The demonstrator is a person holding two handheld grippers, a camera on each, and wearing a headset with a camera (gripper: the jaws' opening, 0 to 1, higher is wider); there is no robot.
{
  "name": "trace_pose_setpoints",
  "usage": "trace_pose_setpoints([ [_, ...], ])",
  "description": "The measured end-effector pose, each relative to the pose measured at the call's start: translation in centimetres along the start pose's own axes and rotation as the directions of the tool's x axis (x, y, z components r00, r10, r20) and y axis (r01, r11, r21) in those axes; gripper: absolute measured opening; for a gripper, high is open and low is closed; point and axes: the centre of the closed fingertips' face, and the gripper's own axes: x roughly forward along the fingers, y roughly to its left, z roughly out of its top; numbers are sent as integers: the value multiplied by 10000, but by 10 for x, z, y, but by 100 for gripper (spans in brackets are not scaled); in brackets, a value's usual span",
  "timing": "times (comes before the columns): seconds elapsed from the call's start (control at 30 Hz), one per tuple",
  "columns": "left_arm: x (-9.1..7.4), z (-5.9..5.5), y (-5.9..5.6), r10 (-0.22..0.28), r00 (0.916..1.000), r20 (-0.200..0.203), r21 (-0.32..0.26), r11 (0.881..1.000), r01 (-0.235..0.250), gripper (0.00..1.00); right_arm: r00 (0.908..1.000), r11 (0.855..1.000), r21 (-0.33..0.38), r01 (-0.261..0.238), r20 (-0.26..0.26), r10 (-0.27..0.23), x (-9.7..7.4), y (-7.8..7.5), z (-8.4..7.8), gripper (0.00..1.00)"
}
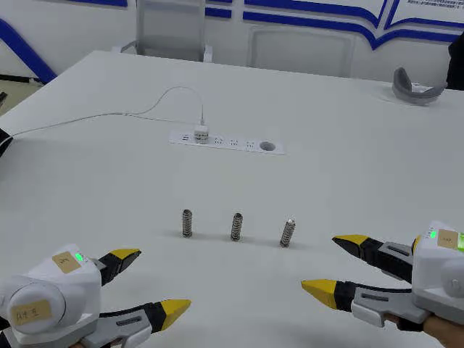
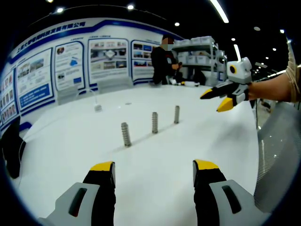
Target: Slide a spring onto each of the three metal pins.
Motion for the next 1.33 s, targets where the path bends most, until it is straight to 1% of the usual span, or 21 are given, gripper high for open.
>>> trace_pose_setpoints([
  [0.27,0,-2,0,-17,10000,-18,-10,10000,17,68,10000,10000,33,19,9,-19,0,0,0,57],
  [0.4,0,0,0,-10,10000,-8,-13,10000,10,68,10000,10000,56,48,31,-48,0,0,0,57],
  [0.93,1,0,0,-11,10000,-36,3,10000,11,67,9999,9999,108,114,47,-114,-2,-2,0,57],
  [1.33,1,-2,0,-42,10000,-54,-37,10000,42,67,9999,9998,138,113,7,-113,-2,-2,-2,57],
])
